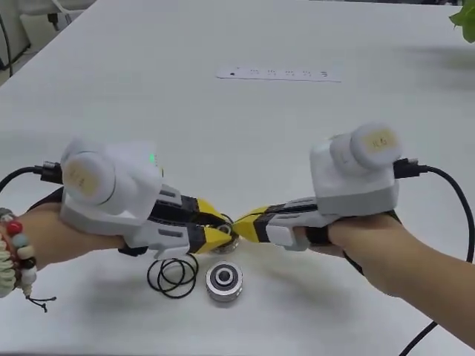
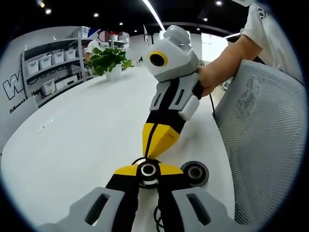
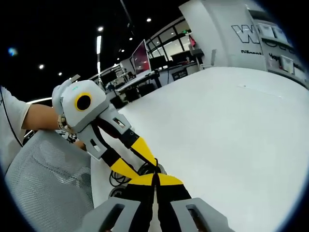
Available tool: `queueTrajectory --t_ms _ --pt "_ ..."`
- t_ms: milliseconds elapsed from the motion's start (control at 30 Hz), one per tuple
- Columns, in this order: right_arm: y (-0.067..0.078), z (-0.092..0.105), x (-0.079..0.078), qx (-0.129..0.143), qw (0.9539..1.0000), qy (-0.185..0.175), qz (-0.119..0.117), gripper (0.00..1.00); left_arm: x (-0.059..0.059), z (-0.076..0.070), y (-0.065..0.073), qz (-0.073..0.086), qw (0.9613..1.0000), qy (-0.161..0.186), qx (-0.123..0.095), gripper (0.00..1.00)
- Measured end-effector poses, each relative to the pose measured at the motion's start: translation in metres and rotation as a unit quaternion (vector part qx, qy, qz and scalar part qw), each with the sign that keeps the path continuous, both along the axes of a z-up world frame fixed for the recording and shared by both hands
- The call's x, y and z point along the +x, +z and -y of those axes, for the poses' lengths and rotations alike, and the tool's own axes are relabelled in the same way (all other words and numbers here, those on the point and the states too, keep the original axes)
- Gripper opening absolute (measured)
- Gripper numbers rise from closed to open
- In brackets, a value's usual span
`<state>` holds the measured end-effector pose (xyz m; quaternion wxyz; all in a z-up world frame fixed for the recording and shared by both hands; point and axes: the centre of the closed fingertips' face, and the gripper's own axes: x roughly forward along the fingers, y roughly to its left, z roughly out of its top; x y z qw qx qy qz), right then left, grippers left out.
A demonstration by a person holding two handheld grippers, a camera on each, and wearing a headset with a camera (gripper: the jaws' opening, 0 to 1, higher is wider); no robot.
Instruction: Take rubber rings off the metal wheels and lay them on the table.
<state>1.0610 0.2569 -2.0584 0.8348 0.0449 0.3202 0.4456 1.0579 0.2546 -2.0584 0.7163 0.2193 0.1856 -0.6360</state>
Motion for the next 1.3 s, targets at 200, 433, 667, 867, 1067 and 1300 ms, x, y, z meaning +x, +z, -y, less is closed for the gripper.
queueTrajectory --t_ms 200,433,667,867,1067,1300 --pt "0.008 0.001 0.003 0.014 0.9999 -0.006 0.003 0.0 -0.003 0.0 0.017 0.0 0.9999 -0.012 -0.012 0.17" --pt "0.018 -0.005 0.002 0.026 0.9996 0.003 0.005 0.0 0.001 -0.009 0.047 -0.005 0.9992 -0.008 -0.039 0.33" --pt "0.024 -0.02 -0.004 0.029 0.9991 0.029 0.006 0.0 0.003 -0.032 0.071 0.011 0.9985 0.007 -0.054 0.45" --pt "0.023 -0.032 -0.01 0.027 0.9982 0.053 0.002 0.0 -0.001 -0.063 0.075 0.02 0.9972 0.043 -0.058 0.58" --pt "0.021 -0.049 -0.023 0.021 0.9959 0.088 -0.006 0.0 -0.015 -0.092 0.073 0.015 0.9962 0.063 -0.059 0.7" --pt "0.013 -0.059 -0.029 0.011 0.9937 0.111 -0.013 0.0 -0.029 -0.113 0.068 0.002 0.9927 0.099 -0.07 0.8"
